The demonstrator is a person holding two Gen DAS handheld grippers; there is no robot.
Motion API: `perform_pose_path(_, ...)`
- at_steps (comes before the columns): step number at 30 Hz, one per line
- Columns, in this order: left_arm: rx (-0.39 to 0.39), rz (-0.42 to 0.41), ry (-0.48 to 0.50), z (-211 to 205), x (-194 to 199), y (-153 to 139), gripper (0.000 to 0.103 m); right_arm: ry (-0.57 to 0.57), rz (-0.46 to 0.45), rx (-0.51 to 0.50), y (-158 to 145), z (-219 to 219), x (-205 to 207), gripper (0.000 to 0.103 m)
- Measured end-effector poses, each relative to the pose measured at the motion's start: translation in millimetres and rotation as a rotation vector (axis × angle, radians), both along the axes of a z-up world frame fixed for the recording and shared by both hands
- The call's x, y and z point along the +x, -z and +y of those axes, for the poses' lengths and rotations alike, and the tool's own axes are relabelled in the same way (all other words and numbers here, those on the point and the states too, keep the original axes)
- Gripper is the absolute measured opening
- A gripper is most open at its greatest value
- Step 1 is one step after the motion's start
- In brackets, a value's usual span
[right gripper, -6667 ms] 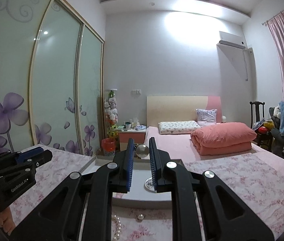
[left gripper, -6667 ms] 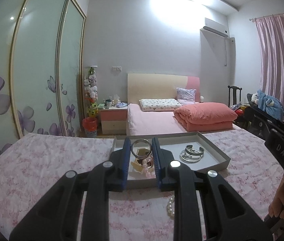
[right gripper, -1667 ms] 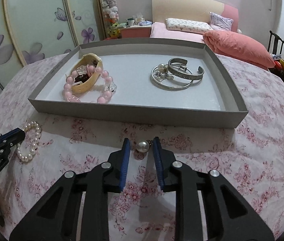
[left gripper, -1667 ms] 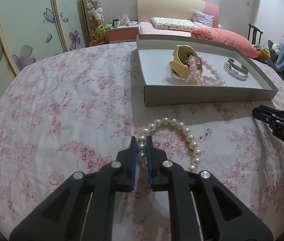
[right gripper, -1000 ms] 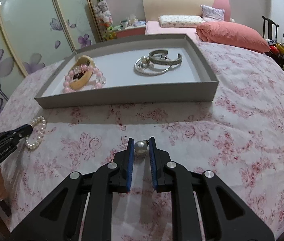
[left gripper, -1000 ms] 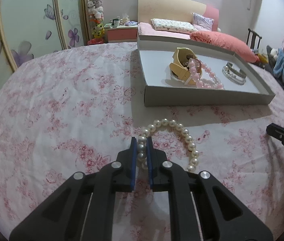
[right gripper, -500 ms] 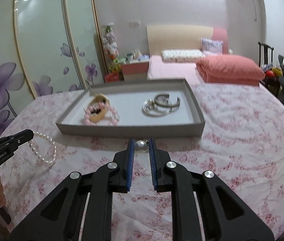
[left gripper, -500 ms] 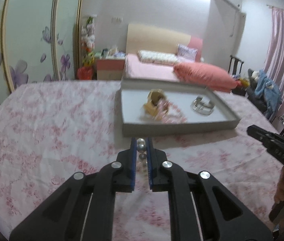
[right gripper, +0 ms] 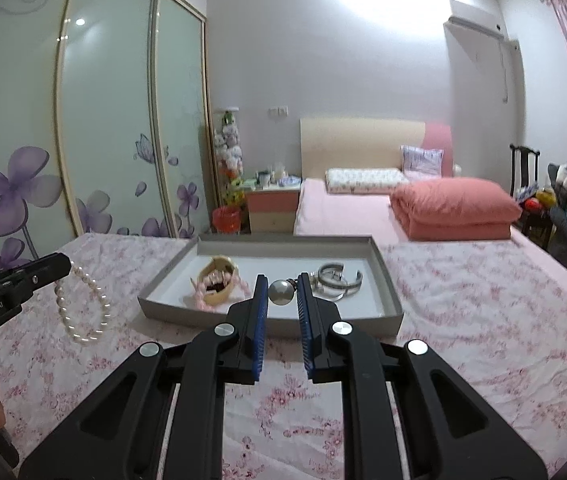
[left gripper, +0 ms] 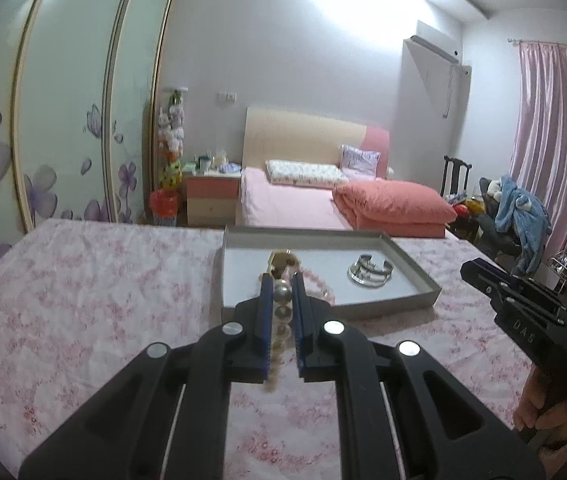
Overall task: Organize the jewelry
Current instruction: 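Carry the pearl bracelet and pearl stud into the tray with both grippers and release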
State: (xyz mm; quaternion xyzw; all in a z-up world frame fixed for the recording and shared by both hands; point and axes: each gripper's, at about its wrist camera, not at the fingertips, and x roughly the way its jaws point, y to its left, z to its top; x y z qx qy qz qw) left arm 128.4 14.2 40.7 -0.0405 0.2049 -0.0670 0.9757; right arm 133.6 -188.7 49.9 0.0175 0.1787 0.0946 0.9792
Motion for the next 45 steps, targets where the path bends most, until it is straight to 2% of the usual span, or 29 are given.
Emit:
perform_pose_path(19, 0.034, -0.102, 0.003, -22.5, -12.3, -12.9, 0.010, 0.027, -0.148, -0.009, -14.7, -2.6, -16.3, 0.016)
perform_pose_path(27, 0.042, -0.118, -0.002, -25.0, 0.8, -18.6, 0.010, 0.031, -0.199, -0.010, -23.6, -1.1, -9.5, 0.016)
perform_pose_path(37, 0.035, -0.146, 0.000, -33.8, 46.0, -28.6, 0.010, 0.066, -0.232, 0.010, -33.3, -2.7, 36.3, 0.016)
perform_pose_path(45, 0.022, -0.118, 0.003, -36.3, 104.4, -23.2, 0.010, 0.082, -0.144, 0.081, -22.2, -8.3, 96.1, 0.016)
